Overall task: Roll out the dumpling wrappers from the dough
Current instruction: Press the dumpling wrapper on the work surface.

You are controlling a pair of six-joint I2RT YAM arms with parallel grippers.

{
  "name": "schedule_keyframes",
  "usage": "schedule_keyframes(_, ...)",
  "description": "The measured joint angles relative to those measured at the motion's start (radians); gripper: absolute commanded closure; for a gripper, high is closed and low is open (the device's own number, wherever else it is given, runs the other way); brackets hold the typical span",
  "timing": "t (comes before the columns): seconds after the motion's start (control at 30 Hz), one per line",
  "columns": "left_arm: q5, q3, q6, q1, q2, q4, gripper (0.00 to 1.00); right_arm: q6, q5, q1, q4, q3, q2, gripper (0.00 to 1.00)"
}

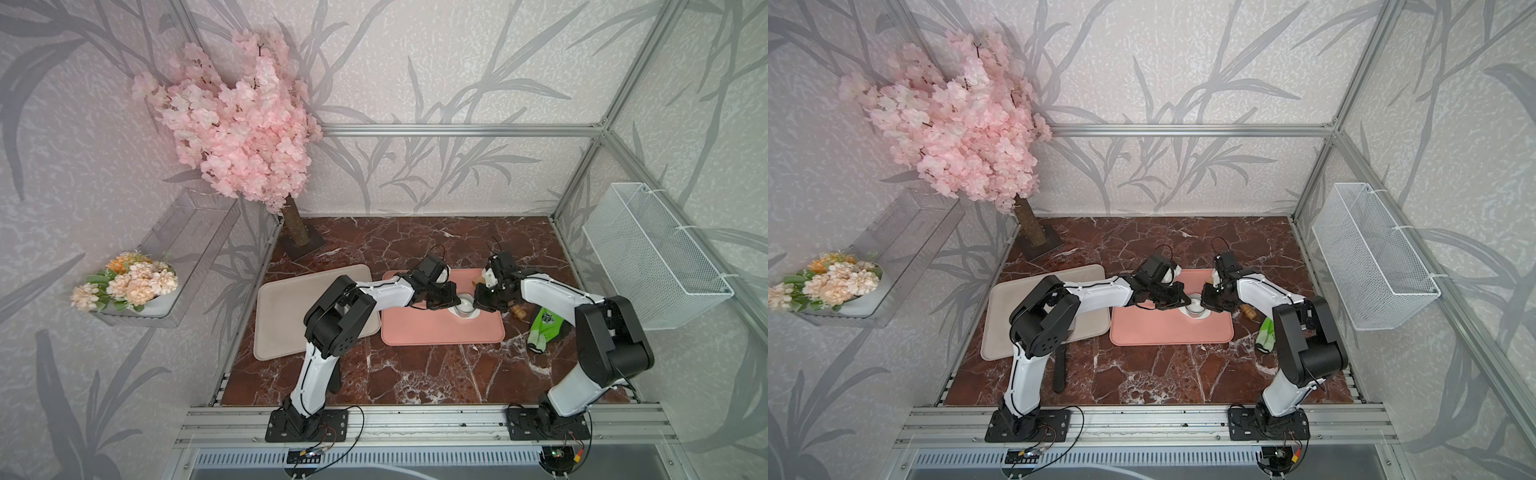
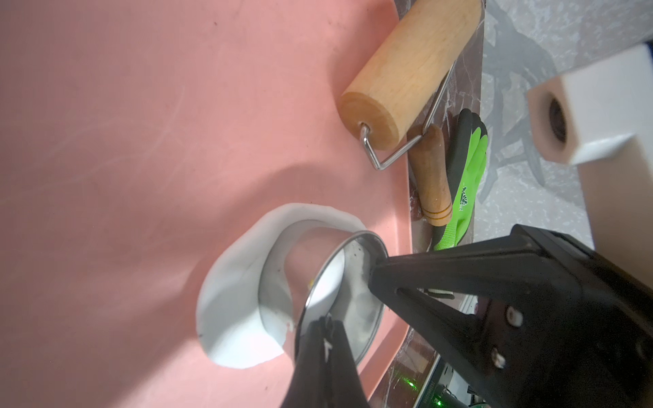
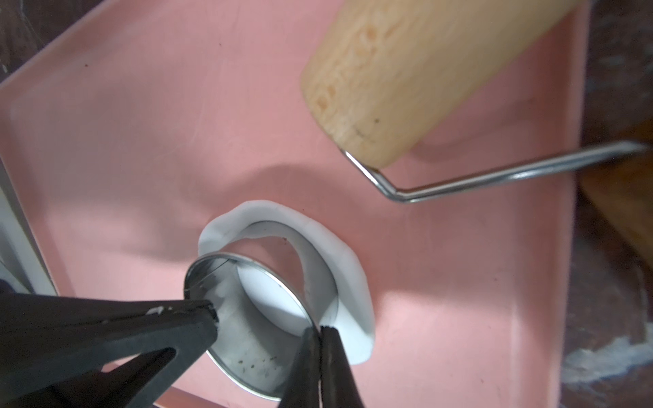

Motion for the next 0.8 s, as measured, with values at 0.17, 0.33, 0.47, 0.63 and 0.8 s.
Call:
schedule_keyframes(0.17, 0.001, -0.011, -0.005, 0.003, -0.006, 0.008, 1.0, -0.004, -0.016, -0.008, 0.007, -0.004, 0.0, 1.0)
schedule_keyframes(0.33, 0.0, -0.012, -0.006, 0.004, -0.007, 0.01, 1.0, -0.005, -0.024, -0.011, 0.008, -0.004, 0.002, 1.0)
schedule_keyframes(0.47, 0.0, -0.012, -0.006, 0.004, -0.007, 0.01, 1.0, -0.005, -0.025, -0.011, 0.009, -0.004, 0.002, 1.0)
schedule_keyframes(0.63, 0.001, -0.012, -0.006, 0.005, -0.007, 0.009, 1.0, -0.004, -0.025, -0.011, 0.009, -0.003, 0.002, 1.0)
schedule_keyframes(0.8, 0.001, -0.012, -0.006, 0.006, -0.007, 0.008, 1.0, -0.004, -0.025, -0.011, 0.008, -0.003, 0.003, 1.0)
